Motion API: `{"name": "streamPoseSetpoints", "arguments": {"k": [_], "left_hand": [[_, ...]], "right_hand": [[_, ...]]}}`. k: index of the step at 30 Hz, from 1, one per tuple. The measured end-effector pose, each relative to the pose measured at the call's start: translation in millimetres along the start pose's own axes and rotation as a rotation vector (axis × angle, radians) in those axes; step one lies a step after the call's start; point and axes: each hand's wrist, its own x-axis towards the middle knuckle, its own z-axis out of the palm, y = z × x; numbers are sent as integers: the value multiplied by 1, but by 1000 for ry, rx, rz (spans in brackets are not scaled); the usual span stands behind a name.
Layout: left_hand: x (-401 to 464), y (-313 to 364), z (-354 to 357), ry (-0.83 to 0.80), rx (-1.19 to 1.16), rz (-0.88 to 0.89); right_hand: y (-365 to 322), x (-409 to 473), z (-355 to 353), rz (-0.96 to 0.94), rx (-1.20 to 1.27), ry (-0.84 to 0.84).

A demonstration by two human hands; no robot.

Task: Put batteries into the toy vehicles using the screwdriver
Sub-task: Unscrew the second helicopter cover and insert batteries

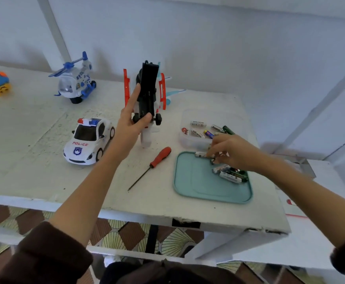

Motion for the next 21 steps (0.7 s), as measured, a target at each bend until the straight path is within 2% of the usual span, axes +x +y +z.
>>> {"name": "streamPoseSetpoints", "arguments": {"k": [4, 8, 13, 21], "left_hand": [[2, 1, -2, 4, -10, 7], [1, 2, 0, -8, -13, 5], [0, -2, 0, -16, 6, -2], [-2, -2, -1, -9, 34, -13]], "right_hand": [[0, -8, 7, 33, -150, 12], [-1, -6, 9, 104, -231, -45], [1, -4, 15, 50, -304, -49], [-37, 29, -8, -15, 227, 375]]}}
